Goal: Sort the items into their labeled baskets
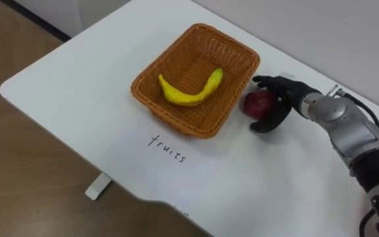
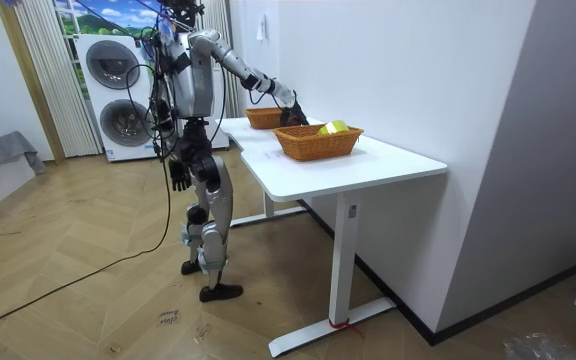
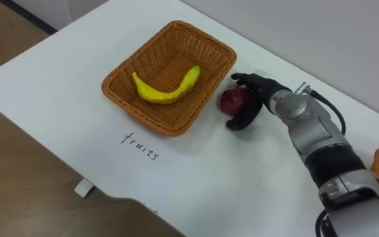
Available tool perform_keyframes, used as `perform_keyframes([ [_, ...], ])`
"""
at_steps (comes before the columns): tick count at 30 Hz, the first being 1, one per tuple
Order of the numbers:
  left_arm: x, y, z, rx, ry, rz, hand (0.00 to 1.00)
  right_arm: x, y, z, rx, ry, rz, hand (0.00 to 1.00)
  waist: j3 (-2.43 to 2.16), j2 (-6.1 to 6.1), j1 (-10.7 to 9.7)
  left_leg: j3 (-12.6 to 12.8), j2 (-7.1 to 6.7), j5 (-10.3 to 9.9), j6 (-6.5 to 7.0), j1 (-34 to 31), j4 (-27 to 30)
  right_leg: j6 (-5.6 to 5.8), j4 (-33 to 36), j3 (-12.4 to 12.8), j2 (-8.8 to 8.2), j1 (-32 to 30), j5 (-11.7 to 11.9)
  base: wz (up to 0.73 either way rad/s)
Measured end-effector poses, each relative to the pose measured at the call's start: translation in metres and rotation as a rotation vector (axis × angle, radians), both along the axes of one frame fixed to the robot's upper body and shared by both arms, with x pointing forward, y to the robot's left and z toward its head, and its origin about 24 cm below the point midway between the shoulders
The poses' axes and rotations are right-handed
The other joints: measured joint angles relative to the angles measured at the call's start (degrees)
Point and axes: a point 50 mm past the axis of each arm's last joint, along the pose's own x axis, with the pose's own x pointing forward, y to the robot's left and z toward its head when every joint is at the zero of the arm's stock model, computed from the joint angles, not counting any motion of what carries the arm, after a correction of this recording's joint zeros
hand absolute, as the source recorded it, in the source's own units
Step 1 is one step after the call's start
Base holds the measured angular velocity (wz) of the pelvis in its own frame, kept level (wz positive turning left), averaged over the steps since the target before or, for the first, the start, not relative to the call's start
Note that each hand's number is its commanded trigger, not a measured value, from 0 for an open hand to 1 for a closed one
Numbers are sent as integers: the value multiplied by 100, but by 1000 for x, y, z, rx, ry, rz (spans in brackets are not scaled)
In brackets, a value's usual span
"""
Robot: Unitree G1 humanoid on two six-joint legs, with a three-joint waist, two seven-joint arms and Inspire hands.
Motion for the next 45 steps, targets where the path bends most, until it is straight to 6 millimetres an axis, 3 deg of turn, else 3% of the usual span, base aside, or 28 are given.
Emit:
perform_keyframes([
  [1,0,0,0,0,0,0,0,0,0,0,0,0,0,78,1,1,0,0,0,0,0,0,-1,0,0,0,0,0,0,0],
  [2,0,0,0,-1,0,0,0,0,0,0,0,0,0,100,2,-1,1,0,0,0,0,0,-1,0,0,0,0,0,0,0],
  [40,-1,3,-1,9,19,3,0,3,-4,8,-67,-58,-14,100,17,-32,8,3,10,0,2,39,-65,1,-18,0,10,9,0,0],
  [45,1,3,-1,19,14,7,0,1,-5,4,-48,-42,-16,100,40,0,-31,10,17,-2,3,188,-108,3,-20,35,16,132,-2,0],
])
